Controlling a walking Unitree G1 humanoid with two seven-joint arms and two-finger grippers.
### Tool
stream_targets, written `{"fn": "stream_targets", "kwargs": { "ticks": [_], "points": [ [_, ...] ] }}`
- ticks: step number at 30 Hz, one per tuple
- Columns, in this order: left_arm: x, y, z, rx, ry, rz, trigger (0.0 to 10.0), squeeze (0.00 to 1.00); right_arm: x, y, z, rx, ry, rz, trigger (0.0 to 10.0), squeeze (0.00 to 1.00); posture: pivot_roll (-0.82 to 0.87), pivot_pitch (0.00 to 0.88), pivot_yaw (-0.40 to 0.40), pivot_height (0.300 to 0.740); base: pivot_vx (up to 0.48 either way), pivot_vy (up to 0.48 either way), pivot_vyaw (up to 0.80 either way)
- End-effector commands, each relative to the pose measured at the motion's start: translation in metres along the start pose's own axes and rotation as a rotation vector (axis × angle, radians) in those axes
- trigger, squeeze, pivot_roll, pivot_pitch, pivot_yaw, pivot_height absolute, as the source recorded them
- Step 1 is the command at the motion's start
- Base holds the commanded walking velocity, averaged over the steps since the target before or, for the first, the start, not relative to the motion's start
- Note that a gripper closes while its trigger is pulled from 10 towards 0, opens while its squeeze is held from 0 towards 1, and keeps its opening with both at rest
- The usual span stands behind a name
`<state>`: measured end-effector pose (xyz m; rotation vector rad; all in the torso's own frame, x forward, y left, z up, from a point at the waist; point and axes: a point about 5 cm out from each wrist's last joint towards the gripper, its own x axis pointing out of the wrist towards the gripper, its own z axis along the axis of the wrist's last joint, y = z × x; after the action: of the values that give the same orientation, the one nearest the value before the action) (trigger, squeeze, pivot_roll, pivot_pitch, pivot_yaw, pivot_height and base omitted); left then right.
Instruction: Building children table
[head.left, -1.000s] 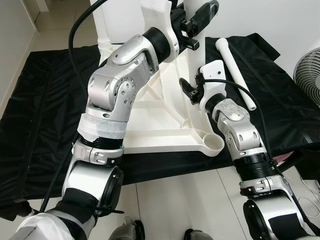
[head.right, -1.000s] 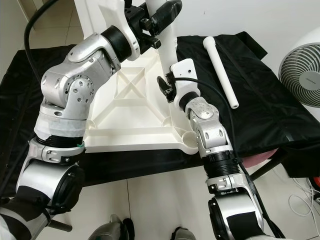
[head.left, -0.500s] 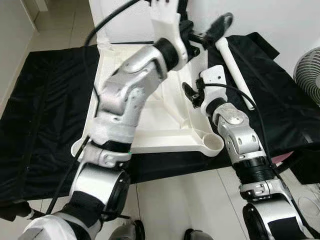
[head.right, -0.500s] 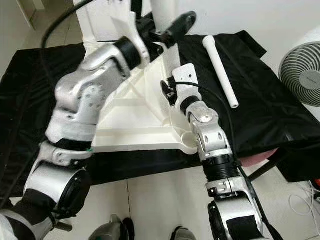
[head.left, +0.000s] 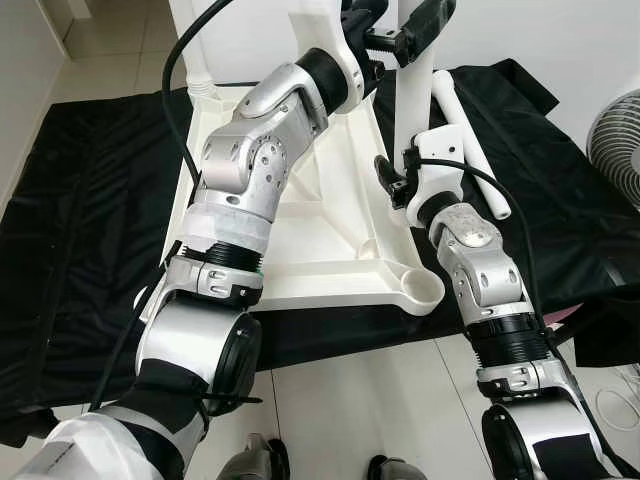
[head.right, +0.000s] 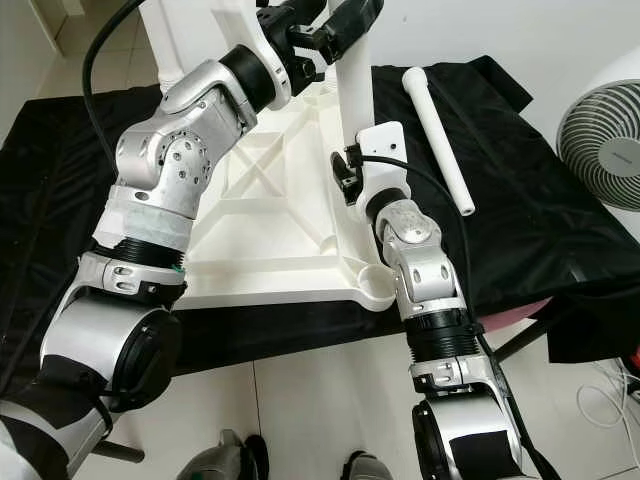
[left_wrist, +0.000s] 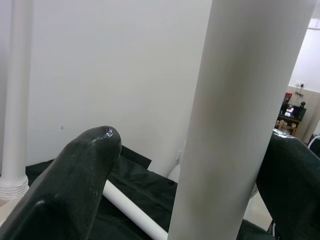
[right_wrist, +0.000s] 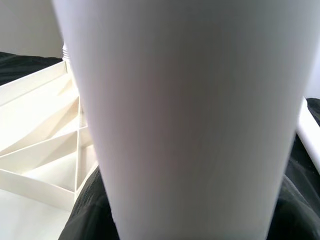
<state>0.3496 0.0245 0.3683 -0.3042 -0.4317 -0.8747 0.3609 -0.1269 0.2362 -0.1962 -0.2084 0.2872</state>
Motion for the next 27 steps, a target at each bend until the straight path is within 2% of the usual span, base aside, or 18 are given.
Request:
{"fn": "stream_targets", "kwargs": {
  "ticks": [1, 2, 3, 4, 6, 7, 8, 11, 13, 18, 20, 22, 25, 26, 27],
  "points": [
    [-0.006, 0.01, 0.006, 0.011, -0.02, 0.062, 10.0, 0.0, -0.001, -0.006, 0.001, 0.03, -0.009, -0.037, 10.0, 0.0, -0.05, 0.099, 0.059, 0.74, 0.0, 0.0, 0.0],
    [-0.009, 0.011, 0.008, 0.022, -0.023, 0.073, 10.0, 0.0, -0.001, -0.007, 0.001, 0.035, -0.009, -0.044, 10.0, 0.0, -0.05, 0.099, 0.059, 0.74, 0.0, 0.0, 0.0],
    [-0.032, 0.02, 0.021, 0.03, -0.053, 0.112, 10.0, 0.0, -0.001, -0.011, 0.001, 0.047, -0.005, -0.065, 10.0, 0.0, -0.04, 0.094, 0.044, 0.74, 0.0, 0.0, 0.0],
    [-0.032, 0.02, 0.021, 0.03, -0.053, 0.112, 10.0, 0.0, -0.001, -0.011, 0.001, 0.047, -0.005, -0.065, 10.0, 0.0, -0.04, 0.094, 0.044, 0.74, 0.0, 0.0, 0.0],
    [-0.063, 0.028, 0.037, 0.062, -0.086, 0.157, 10.0, 0.0, 0.0, -0.014, 0.0, 0.061, 0.001, -0.088, 10.0, 0.0, -0.04, 0.094, 0.044, 0.74, 0.0, 0.0, 0.0],
    [-0.063, 0.028, 0.037, 0.062, -0.086, 0.157, 10.0, 0.0, 0.0, -0.014, 0.0, 0.061, 0.001, -0.088, 10.0, 0.0, -0.04, 0.094, 0.044, 0.74, 0.0, 0.0, 0.0],
    [-0.071, 0.029, 0.041, 0.075, -0.095, 0.164, 10.0, 0.0, 0.001, -0.015, 0.0, 0.067, 0.003, -0.092, 10.0, 0.0, -0.04, 0.092, 0.04, 0.74, 0.0, 0.0, 0.0],
    [-0.072, 0.029, 0.042, 0.078, -0.106, 0.151, 10.0, 0.0, 0.001, -0.015, 0.0, 0.07, 0.004, -0.093, 10.0, 0.0, -0.04, 0.089, 0.037, 0.74, 0.0, 0.0, 0.0],
    [-0.073, 0.025, 0.044, 0.08, -0.121, 0.094, 10.0, 0.0, 0.002, -0.016, 0.0, 0.083, 0.001, -0.107, 10.0, 0.0, -0.04, 0.085, 0.034, 0.74, 0.0, 0.0, 0.0],
    [-0.077, 0.02, 0.038, 0.092, -0.084, 0.038, 10.0, 0.0, 0.003, -0.019, 0.002, 0.108, -0.006, -0.137, 10.0, 0.0, -0.04, 0.083, 0.033, 0.74, 0.0, 0.0, 0.0],
    [-0.077, 0.02, 0.038, 0.092, -0.084, 0.038, 10.0, 0.0, 0.003, -0.019, 0.002, 0.108, -0.006, -0.137, 10.0, 0.0, -0.04, 0.083, 0.033, 0.74, 0.0, 0.0, 0.0],
    [-0.085, 0.022, 0.023, 0.105, -0.009, 0.069, 10.0, 0.0, 0.001, -0.021, 0.004, 0.121, -0.03, -0.15, 10.0, 0.0, -0.04, 0.078, 0.035, 0.74, 0.0, 0.0, 0.0],
    [-0.087, 0.024, 0.017, 0.109, 0.021, 0.088, 10.0, 0.0, 0.001, -0.021, 0.005, 0.123, -0.042, -0.155, 10.0, 0.0, -0.04, 0.078, 0.035, 0.74, 0.0, 0.0, 0.0],
    [-0.09, 0.032, 0.005, 0.118, 0.075, 0.143, 10.0, 0.0, 0.0, -0.022, 0.007, 0.158, -0.063, -0.173, 10.0, 0.0, -0.04, 0.082, 0.038, 0.74, 0.0, 0.0, 0.0],
    [-0.09, 0.032, 0.005, 0.118, 0.075, 0.143, 10.0, 0.0, 0.0, -0.022, 0.007, 0.158, -0.063, -0.173, 10.0, 0.0, -0.04, 0.082, 0.038, 0.74, 0.0, 0.0, 0.0]
  ]
}}
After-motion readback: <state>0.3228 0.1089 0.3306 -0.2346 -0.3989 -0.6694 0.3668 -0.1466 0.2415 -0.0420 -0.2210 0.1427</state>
